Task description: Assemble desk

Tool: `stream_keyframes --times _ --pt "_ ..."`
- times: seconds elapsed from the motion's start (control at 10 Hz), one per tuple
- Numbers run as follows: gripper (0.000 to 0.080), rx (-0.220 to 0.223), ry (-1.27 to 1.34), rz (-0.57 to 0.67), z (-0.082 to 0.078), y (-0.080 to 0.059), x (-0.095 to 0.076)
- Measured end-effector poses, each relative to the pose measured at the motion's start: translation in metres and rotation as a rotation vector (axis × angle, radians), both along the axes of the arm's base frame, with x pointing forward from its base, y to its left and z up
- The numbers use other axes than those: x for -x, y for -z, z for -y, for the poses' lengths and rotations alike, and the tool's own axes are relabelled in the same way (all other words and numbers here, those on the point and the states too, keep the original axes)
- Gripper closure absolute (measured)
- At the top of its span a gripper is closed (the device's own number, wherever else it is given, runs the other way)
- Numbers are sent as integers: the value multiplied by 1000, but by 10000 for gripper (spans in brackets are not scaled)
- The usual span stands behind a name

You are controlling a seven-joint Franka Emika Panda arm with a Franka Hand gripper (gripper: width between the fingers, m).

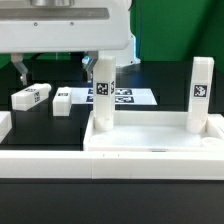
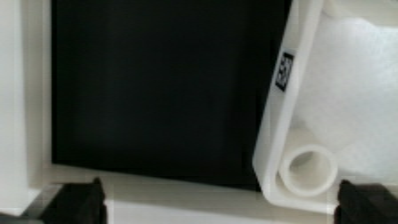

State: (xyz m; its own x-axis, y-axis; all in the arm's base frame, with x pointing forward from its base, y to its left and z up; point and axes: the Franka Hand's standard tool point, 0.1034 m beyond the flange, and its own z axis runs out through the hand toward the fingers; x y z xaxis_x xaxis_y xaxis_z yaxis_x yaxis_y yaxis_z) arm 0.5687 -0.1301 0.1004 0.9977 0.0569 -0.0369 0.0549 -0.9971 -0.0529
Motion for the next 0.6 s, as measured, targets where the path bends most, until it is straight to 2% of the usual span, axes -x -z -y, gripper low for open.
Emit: stream_keyframes --times 0.1,0.2,0.3,0.6 --pt "151 2 20 3 11 3 7" --pt "151 14 13 14 14 6 10" --pt "151 20 -1 10 10 7 9" --pt "151 20 3 8 11 8 10"
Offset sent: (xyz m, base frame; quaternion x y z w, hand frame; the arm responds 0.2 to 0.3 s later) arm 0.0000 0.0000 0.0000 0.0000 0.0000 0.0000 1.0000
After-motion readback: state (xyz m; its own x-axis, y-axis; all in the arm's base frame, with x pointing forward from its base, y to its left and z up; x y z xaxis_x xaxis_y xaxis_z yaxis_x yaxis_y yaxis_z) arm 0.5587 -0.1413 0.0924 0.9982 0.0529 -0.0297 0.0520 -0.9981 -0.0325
